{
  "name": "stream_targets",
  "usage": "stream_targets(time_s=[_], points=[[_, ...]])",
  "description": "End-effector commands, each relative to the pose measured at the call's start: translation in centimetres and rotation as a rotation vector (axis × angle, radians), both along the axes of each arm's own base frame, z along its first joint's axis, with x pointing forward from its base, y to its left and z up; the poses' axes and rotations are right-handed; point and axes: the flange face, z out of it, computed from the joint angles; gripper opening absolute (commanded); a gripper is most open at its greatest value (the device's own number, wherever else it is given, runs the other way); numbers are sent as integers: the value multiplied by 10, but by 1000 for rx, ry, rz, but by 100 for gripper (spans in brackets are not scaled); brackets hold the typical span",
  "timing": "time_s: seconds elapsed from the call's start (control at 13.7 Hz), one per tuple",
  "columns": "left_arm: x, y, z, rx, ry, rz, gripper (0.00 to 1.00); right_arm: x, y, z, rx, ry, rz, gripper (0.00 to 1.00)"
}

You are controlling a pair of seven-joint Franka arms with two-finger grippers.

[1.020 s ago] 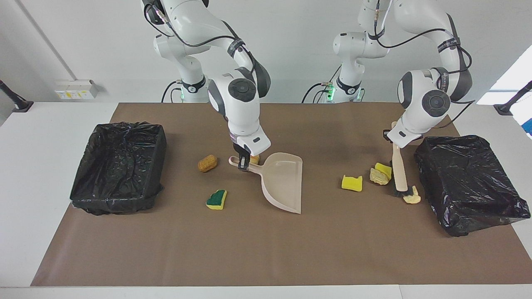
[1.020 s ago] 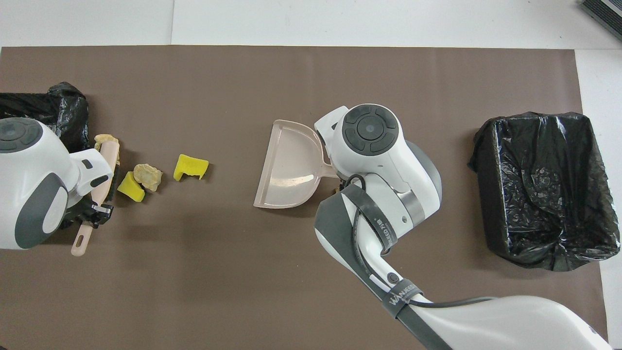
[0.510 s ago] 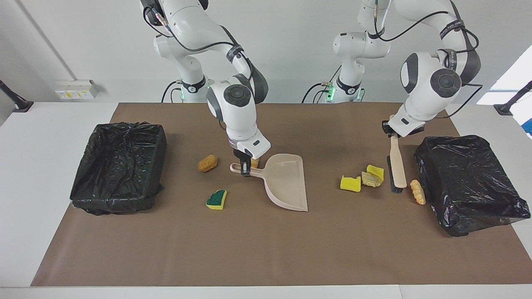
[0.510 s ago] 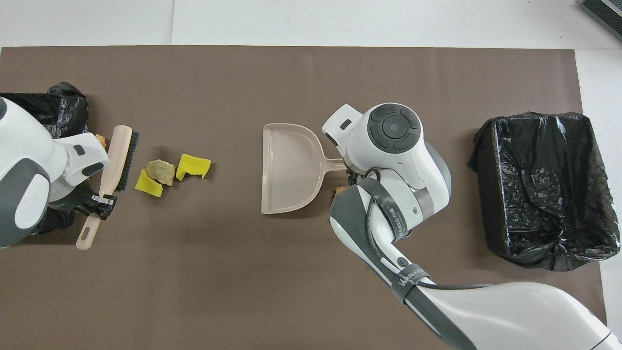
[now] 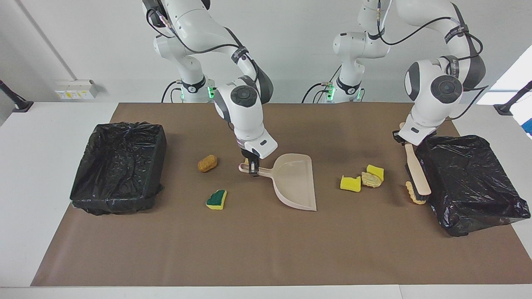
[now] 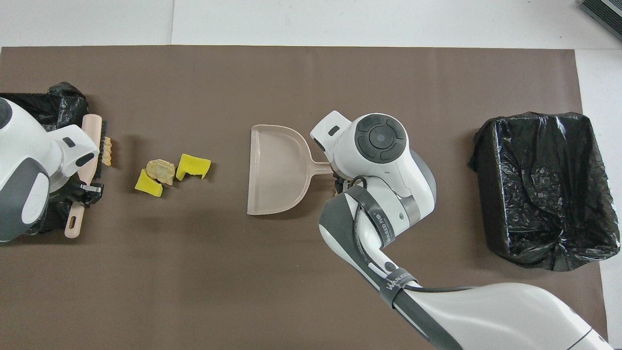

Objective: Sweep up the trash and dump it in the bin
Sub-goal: 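Sweep the crusts and sponges with the left gripper's brush toward the dustpan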

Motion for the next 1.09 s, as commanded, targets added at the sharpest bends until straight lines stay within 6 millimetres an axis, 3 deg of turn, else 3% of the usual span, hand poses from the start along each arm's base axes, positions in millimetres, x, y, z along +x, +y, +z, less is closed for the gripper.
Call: stream_targets(time_s=[0.0, 0.36, 0.58, 0.8, 1.02], points=[[8, 14, -16, 72, -21, 21, 0, -2, 3, -4, 28, 6, -36, 0], [20, 19, -46, 103, -16, 48, 0, -3, 3, -5, 25, 10, -37, 0], [19, 23, -52, 107, -4, 53, 0, -3, 3, -6, 24, 11, -37, 0], [7, 18, -59, 101, 36, 40, 0, -3, 3, -6, 24, 11, -37, 0], [-12, -4, -65, 56, 124, 44, 0, -3, 3, -5, 25, 10, -37, 0]])
